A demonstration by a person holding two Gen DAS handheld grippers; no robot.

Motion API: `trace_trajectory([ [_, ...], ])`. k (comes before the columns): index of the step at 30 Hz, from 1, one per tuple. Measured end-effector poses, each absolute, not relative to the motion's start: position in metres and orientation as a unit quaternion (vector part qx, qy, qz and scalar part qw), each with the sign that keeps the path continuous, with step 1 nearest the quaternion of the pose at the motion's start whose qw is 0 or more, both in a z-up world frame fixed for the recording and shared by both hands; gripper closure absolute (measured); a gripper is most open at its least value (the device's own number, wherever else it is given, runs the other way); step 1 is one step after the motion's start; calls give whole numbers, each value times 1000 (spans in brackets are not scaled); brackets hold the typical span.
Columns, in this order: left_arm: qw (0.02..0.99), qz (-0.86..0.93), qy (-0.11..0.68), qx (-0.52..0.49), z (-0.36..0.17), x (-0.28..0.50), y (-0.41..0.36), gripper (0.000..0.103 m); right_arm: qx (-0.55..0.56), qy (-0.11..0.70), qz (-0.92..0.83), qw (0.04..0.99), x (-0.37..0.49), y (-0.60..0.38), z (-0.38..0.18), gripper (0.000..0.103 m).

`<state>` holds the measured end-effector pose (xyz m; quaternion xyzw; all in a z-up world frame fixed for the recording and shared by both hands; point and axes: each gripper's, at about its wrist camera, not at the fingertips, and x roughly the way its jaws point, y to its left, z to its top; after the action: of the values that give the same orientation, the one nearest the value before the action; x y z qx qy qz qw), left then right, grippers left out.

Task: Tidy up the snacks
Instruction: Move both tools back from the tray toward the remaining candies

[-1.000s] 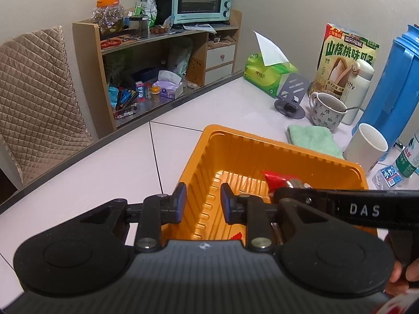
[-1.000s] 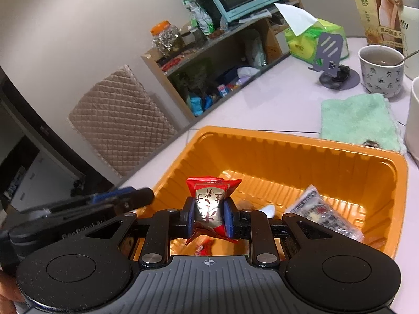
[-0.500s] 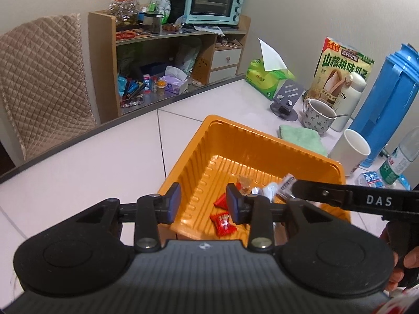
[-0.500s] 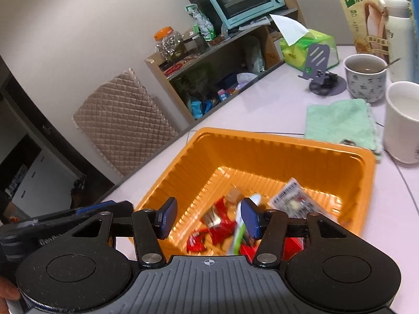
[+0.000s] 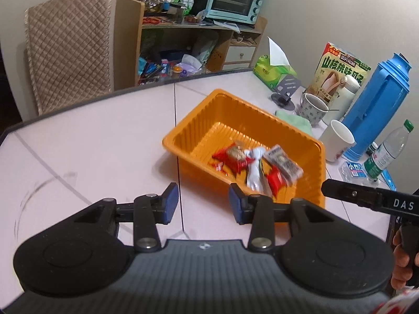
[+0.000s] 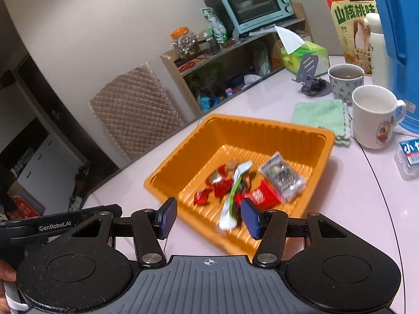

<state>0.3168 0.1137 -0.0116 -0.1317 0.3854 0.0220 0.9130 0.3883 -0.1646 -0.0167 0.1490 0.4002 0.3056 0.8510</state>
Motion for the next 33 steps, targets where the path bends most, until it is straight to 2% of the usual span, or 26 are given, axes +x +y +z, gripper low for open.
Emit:
trace_trajectory([
  [17, 898, 44, 412, -150, -25, 232, 91, 64, 116, 451, 306, 830, 310, -177, -33, 49],
  [33, 883, 57, 440, -153, -44, 193, 77, 64, 78, 489, 314, 810, 273, -170, -59, 49],
])
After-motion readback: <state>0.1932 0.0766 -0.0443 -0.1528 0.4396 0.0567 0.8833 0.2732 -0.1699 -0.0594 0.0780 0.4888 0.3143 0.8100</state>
